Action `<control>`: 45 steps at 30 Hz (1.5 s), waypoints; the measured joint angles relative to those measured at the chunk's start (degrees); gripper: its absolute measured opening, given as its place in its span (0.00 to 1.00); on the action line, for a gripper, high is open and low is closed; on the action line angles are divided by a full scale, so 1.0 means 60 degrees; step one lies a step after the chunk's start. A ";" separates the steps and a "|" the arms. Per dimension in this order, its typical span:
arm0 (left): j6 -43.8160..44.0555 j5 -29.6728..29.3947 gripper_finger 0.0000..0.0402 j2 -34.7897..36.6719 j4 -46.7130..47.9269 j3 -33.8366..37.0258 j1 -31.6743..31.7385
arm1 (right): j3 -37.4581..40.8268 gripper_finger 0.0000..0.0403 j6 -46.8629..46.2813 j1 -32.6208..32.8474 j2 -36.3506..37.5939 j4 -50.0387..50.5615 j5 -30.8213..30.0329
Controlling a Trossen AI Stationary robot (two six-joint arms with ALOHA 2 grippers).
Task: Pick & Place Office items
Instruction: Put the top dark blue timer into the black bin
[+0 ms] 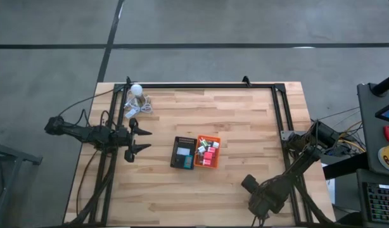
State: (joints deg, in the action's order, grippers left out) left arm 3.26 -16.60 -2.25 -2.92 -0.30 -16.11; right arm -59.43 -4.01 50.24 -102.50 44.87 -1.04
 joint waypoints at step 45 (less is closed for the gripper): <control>-0.0003 -0.0001 0.63 0.0001 0.0000 -0.0002 0.0001 | -0.2202 0.40 0.2131 -0.0418 0.0330 0.1477 -0.0543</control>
State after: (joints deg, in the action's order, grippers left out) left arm 3.25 -16.60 -2.24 -2.92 -0.32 -16.10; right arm -72.64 8.77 47.73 -100.52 53.73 -4.30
